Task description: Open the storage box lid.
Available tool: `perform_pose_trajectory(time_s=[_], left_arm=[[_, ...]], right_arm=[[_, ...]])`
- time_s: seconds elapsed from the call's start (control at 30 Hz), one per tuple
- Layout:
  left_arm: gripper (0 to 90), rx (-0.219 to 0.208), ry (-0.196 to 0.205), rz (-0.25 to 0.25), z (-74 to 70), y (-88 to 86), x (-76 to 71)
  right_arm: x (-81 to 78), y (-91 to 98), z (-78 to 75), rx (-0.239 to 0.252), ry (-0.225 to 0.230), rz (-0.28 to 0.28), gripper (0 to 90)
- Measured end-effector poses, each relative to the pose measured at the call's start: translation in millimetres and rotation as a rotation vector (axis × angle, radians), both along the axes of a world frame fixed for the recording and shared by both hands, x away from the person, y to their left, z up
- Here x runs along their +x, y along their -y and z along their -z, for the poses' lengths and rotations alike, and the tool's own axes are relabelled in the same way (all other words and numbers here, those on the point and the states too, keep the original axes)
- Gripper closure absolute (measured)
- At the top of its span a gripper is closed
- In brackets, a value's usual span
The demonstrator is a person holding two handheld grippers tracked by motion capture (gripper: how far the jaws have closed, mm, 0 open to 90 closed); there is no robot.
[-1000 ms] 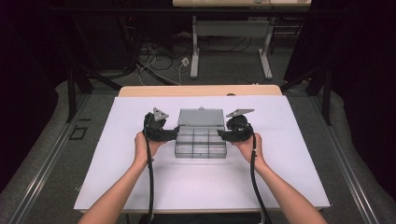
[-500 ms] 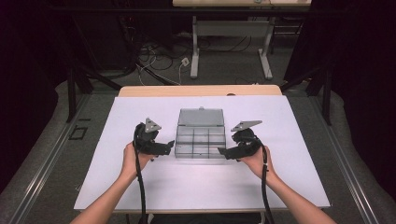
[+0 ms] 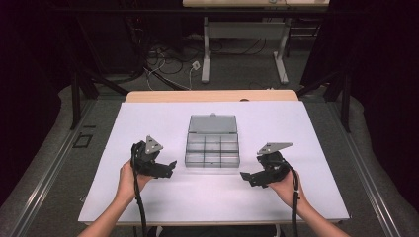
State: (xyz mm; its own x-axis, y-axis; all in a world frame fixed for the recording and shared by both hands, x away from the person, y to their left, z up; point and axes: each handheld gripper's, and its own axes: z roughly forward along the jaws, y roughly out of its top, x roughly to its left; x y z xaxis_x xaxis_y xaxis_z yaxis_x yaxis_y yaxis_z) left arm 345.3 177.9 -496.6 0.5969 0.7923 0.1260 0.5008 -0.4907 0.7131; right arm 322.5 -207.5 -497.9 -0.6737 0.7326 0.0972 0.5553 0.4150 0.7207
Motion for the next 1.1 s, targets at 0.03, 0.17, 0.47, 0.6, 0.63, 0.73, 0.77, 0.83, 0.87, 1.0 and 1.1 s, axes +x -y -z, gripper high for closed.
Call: perform_pose_trajectory(time_s=[0.03,0.17,0.47,0.6,0.63,0.73,0.77,0.83,0.87,1.0,1.1], left_arm=[[0.3,-0.002,-0.007,-0.003,0.6,-0.7,0.1],[0.0,0.013,-0.008,-0.002,3.7,-2.5,1.1],[0.0,0.004,-0.009,-0.027,8.9,-12.5,4.8],[0.0,0.008,-0.020,-0.040,11.7,-20.2,8.3],[0.0,0.004,-0.023,-0.045,12.4,-21.7,9.3],[0.0,0.000,-0.034,-0.062,11.8,-26.9,12.2],[0.0,-0.010,-0.029,-0.071,12.6,-27.8,13.2],[0.0,-0.009,-0.029,-0.078,12.6,-30.3,14.9],[0.0,-0.004,-0.032,-0.076,12.5,-31.5,16.1],[0.0,-0.005,-0.038,-0.084,13.2,-31.7,18.9],[0.1,-0.005,-0.038,-0.085,14.2,-31.3,20.5]], right_arm=[[-3.1,2.6,-0.4,-0.008,-0.003,-0.005,9.3],[-14.6,9.0,2.0,-0.018,0.027,-0.006,5.3],[-17.8,17.1,6.0,0.032,0.005,-0.011,0.2],[-18.7,15.7,7.4,0.025,0.000,-0.034,0.1],[-19.0,15.0,6.9,0.011,-0.014,-0.039,0.1],[-17.3,12.9,8.9,0.003,-0.019,-0.061,0.1],[-17.4,12.0,9.6,0.003,-0.018,-0.055,0.1],[-16.2,11.2,10.8,-0.001,-0.009,-0.061,0.1],[-16.3,11.2,10.3,-0.012,-0.019,-0.062,0.1],[-17.6,9.1,12.8,-0.021,-0.032,-0.068,0.1],[-19.2,8.5,13.3,-0.050,-0.026,-0.085,0.1]])
